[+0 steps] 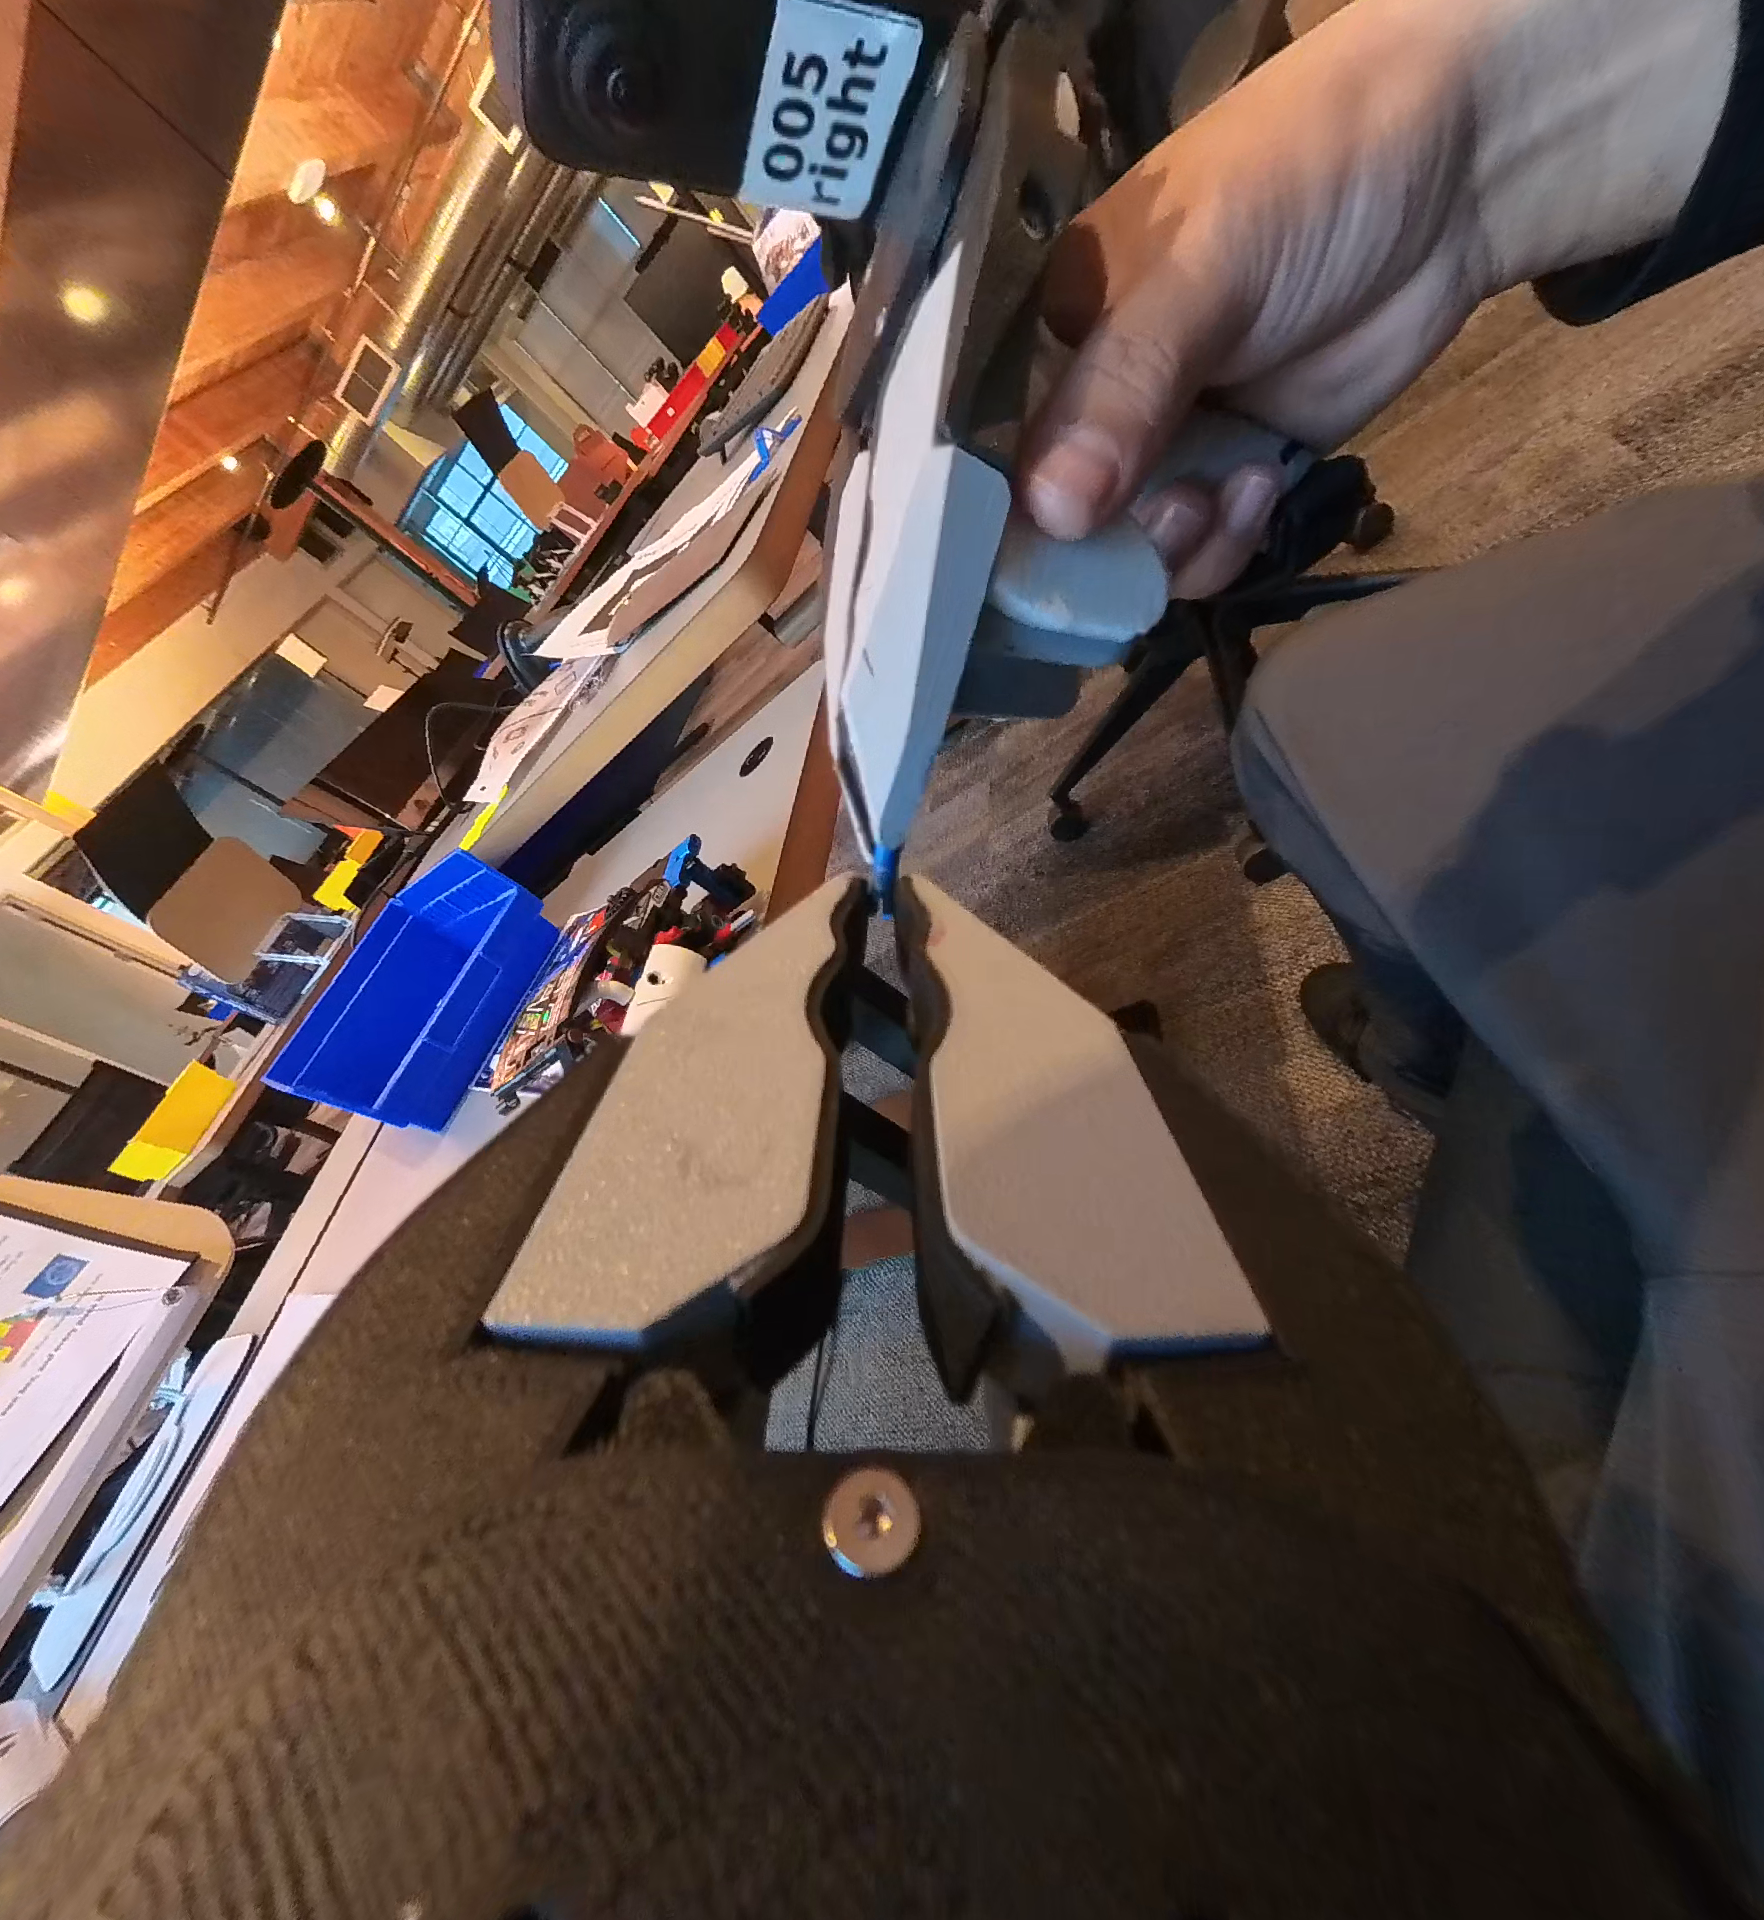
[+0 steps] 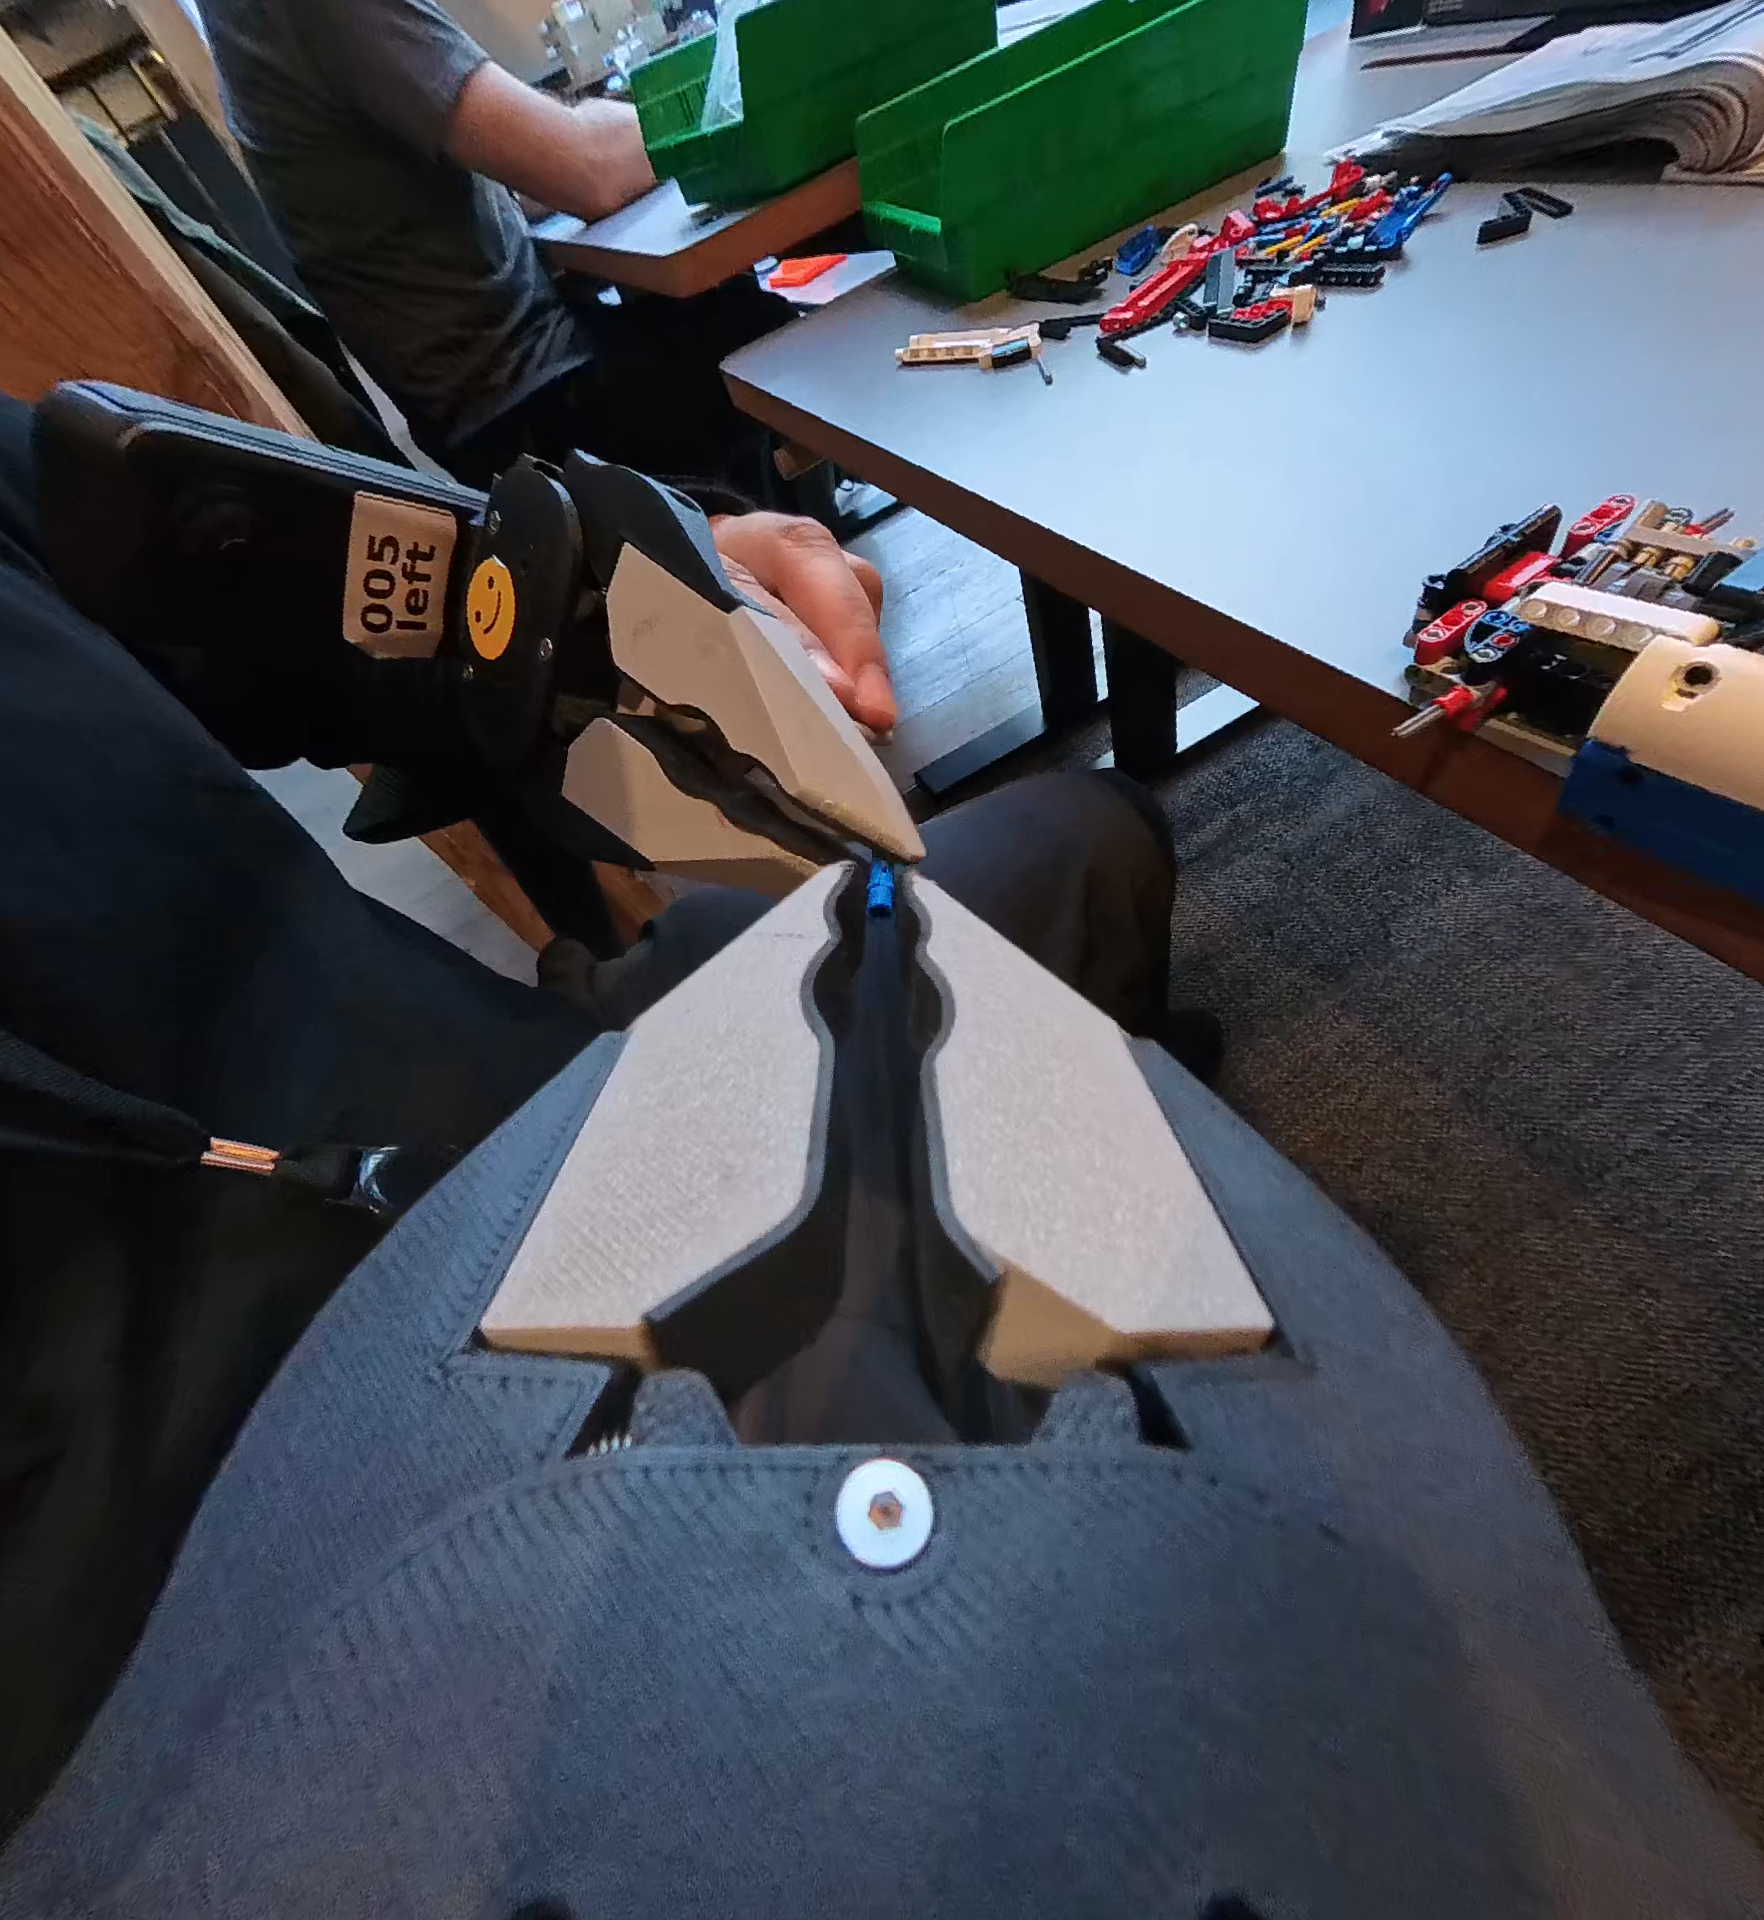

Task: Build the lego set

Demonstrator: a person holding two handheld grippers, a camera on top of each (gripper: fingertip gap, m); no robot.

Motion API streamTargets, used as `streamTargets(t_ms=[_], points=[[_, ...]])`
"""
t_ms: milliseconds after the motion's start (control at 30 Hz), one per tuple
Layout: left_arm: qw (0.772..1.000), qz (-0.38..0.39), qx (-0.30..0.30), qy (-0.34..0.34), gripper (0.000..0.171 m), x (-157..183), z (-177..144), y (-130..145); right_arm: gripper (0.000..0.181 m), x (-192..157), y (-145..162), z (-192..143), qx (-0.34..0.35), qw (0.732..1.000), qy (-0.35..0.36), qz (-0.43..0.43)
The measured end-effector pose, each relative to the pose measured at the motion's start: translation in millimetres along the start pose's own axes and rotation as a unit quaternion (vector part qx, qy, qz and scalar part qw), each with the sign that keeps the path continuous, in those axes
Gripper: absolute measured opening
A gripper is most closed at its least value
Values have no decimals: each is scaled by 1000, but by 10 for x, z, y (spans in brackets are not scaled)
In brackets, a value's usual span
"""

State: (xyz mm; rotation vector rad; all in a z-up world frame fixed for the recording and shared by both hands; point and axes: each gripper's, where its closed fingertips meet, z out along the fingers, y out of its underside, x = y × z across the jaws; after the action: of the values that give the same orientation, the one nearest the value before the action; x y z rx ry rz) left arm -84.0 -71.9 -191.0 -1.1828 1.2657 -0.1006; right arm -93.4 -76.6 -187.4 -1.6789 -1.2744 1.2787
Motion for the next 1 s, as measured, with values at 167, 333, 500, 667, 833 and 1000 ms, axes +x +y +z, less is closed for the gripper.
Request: streamTargets(t_ms=[167,333,500,667,833,1000], points=[[1000,-8,-5,-8,2,-33,7,23,4,34,-12,13,0,999,23,-27],[1000,-2,-9,-7,2,-41,2,50,4,47,-11,36,5,999,27,-30],[1000,3,-10,-9,2,-39,2,42,4,40,-13,28,1,999,32,-44],[1000,-10,-15,-19,3,-72,20,71,4,84,-23,34,6,996,56,-70],[999,-46,-14,-14,3,-106,23,107,4,122,-40,57,32,996,53,-62],[997,-61,-27,-30,11,-211,0,207,4,394,-55,-38,41,988,126,-81]])
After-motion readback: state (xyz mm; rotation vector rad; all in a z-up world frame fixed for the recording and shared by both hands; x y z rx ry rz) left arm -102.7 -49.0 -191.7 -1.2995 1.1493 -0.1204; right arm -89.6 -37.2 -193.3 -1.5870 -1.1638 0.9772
